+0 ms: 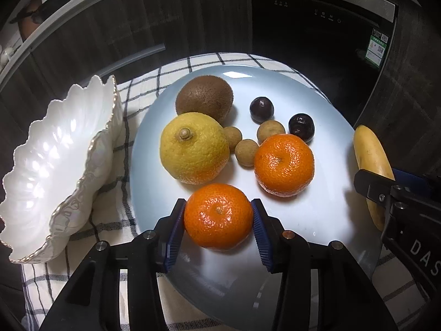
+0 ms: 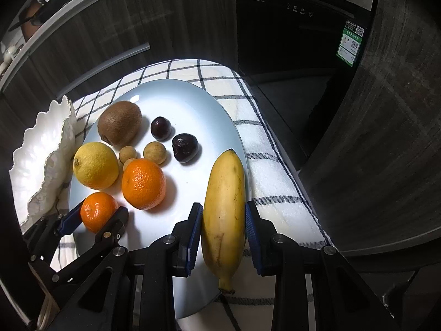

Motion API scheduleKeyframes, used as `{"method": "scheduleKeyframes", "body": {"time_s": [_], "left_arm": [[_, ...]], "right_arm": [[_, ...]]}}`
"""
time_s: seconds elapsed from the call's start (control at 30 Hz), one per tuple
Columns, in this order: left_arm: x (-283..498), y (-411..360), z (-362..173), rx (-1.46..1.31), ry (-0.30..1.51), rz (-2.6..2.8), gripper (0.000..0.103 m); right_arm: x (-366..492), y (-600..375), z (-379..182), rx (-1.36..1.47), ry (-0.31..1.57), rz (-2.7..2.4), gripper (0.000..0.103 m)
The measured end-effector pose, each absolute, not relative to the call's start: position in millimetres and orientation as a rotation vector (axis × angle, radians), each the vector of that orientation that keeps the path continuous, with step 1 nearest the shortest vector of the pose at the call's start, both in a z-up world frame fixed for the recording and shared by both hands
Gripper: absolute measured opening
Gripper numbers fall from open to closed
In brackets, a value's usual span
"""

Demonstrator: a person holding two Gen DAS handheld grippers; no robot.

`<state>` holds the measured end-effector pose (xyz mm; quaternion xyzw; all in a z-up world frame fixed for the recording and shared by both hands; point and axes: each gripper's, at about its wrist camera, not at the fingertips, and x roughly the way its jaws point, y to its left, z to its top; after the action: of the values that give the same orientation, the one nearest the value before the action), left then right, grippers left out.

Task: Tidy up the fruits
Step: 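Lift the banana with the right gripper while the left carries the mandarin over the bowl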

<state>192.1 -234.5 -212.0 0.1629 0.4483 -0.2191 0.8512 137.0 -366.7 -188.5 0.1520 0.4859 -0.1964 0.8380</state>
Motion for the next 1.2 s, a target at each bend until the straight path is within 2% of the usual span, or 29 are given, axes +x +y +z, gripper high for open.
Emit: {"method": "scheduleKeyframes", "body": {"time_s": [0.63, 1.2], "left_arm": [[175, -194, -154, 0.29, 0.86, -0.416, 0.046], [183, -102, -97, 0.2, 0.788, -0.294, 0.046]], "right_arm": [[123, -333, -138, 0.29, 0.947, -0.368, 0.032], [149, -251, -81, 0.193, 0.875, -0.243, 0.032]]}}
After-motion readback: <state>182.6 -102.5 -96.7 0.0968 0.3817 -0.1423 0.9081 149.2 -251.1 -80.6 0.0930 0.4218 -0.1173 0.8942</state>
